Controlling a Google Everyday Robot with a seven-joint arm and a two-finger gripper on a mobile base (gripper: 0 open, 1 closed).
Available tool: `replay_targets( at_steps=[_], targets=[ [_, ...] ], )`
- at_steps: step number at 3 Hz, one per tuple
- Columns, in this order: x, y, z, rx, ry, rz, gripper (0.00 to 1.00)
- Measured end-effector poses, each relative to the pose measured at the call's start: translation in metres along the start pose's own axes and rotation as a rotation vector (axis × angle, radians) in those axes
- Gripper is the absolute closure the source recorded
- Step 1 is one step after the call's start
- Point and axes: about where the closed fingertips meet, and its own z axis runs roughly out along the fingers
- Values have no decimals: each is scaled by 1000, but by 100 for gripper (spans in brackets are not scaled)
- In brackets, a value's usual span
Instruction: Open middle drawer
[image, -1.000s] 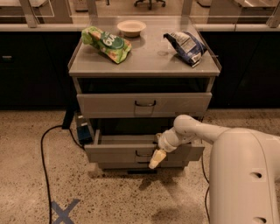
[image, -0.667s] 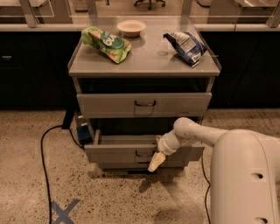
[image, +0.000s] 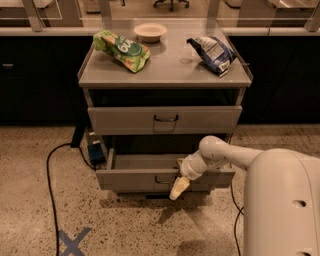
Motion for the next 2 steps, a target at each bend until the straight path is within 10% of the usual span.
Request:
replay_targets(
  at_steps=[2],
  targets=[
    [2,20,-17,76,-19,-31,0]
  ],
)
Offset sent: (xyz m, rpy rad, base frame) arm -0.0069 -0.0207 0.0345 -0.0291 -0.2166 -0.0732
